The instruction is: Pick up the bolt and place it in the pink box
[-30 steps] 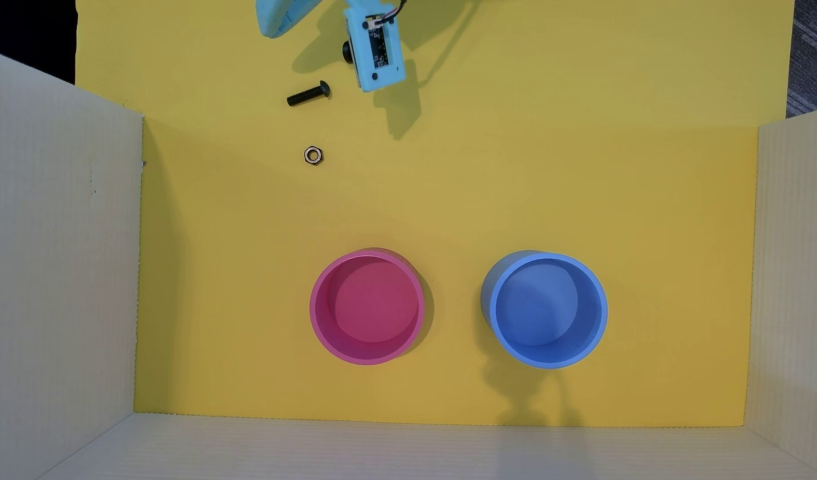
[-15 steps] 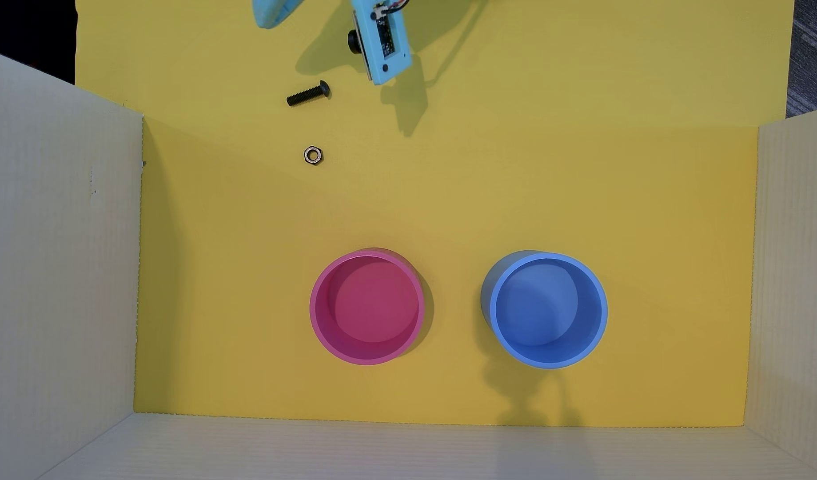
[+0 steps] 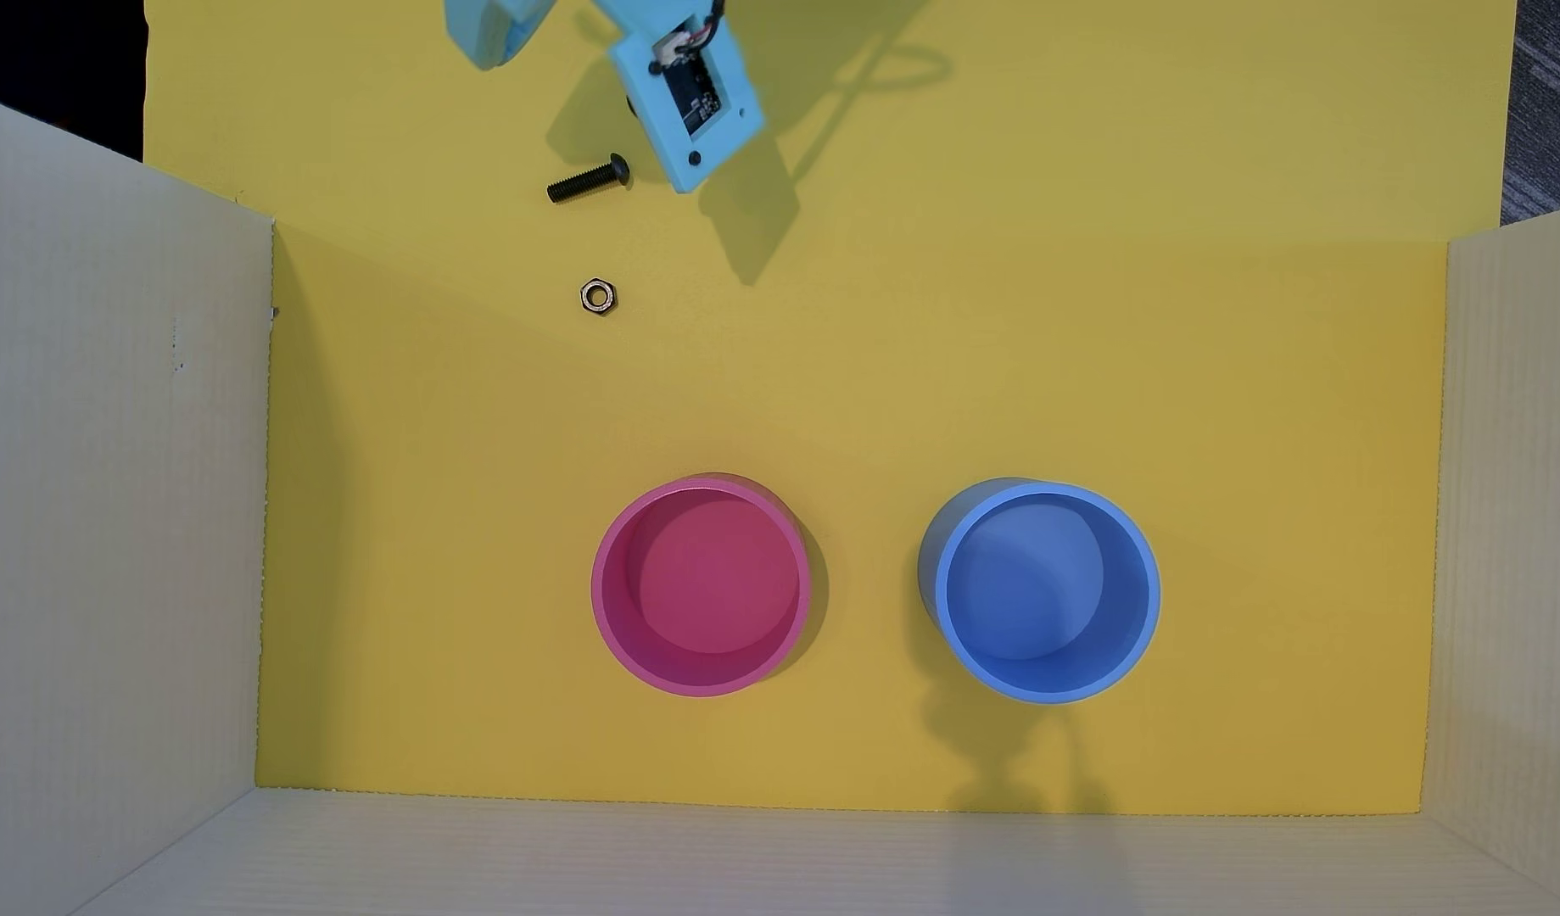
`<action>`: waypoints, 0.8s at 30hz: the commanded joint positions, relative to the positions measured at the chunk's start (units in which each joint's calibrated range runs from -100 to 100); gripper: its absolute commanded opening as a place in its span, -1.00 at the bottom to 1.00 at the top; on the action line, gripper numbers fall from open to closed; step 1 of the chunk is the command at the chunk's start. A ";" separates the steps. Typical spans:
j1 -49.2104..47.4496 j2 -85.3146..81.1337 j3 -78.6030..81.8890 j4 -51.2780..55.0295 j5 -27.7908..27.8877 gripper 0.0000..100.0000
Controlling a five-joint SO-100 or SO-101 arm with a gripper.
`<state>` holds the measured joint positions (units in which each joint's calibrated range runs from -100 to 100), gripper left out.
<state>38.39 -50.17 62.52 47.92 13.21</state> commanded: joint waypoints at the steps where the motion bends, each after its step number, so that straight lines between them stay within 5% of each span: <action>1: -0.27 6.90 -5.58 -1.72 2.03 -0.97; 12: -1.60 27.53 -15.53 -5.15 8.75 -0.96; 24: -7.63 29.13 -17.52 -0.60 10.00 -0.91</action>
<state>31.39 -21.02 48.56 44.58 22.98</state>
